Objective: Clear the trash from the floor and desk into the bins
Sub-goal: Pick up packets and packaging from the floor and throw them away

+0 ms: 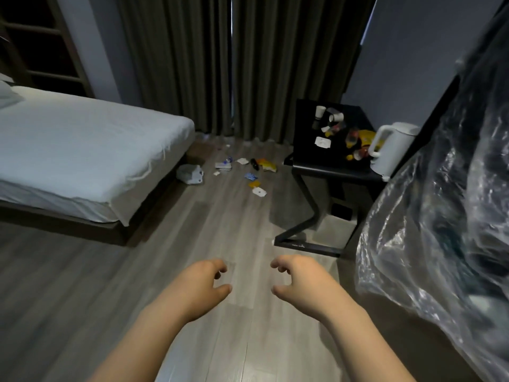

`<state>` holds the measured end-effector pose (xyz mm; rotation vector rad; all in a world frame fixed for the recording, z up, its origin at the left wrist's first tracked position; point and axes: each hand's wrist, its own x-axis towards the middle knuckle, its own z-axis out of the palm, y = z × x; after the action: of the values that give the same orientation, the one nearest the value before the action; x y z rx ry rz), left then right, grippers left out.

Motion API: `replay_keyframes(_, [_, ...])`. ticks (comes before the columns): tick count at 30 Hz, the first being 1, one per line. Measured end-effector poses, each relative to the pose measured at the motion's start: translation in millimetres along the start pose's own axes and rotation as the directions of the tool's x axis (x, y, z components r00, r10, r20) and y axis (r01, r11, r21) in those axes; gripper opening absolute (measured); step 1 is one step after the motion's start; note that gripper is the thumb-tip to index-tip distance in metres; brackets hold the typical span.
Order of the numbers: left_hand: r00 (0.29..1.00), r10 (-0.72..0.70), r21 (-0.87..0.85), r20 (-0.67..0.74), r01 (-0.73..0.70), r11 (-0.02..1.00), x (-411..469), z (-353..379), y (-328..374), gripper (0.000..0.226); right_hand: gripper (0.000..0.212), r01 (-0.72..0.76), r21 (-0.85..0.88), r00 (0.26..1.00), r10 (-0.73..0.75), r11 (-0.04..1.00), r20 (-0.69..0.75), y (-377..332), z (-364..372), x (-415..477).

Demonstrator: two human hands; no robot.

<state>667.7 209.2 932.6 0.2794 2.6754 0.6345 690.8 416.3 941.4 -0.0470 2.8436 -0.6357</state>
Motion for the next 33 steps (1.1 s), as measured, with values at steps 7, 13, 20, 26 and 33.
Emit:
replay_keyframes(7, [1.0, 0.013, -0.018, -0.017, -0.014, 1.0, 94.4, -43.8, -19.1, 0.043, 0.048, 0.036, -0.031, 0.999, -0.037, 0.999, -0.016, -11.8, -20.4, 108.3])
replay_keyframes(13, [0.999, 0.034, 0.001, -0.037, -0.034, 0.999, 193.5, -112.8, -47.4, 0.042, 0.047, 0.016, -0.024, 1.0, -0.017, 1.0, -0.014, -41.2, -47.9, 219.8])
replay_keyframes(20, [0.996, 0.087, 0.043, -0.021, -0.086, 0.995, 309.6, -169.1, -61.3, 0.044, 0.047, -0.006, -0.017, 1.0, 0.006, 1.0, -0.014, -49.4, -70.4, 328.5])
replay_keyframes(26, [0.995, 0.096, 0.051, 0.011, -0.097, 0.994, 402.9, -189.1, -56.7, 0.041, 0.048, -0.052, 0.02, 0.999, 0.052, 0.998, -0.005, -22.9, -91.7, 418.4])
replay_keyframes(33, [0.996, 0.084, 0.09, -0.032, -0.08, 0.993, 522.2, -221.7, -27.5, 0.039, 0.047, 0.01, -0.019, 0.999, -0.01, 1.0, -0.031, 20.2, -146.8, 538.8])
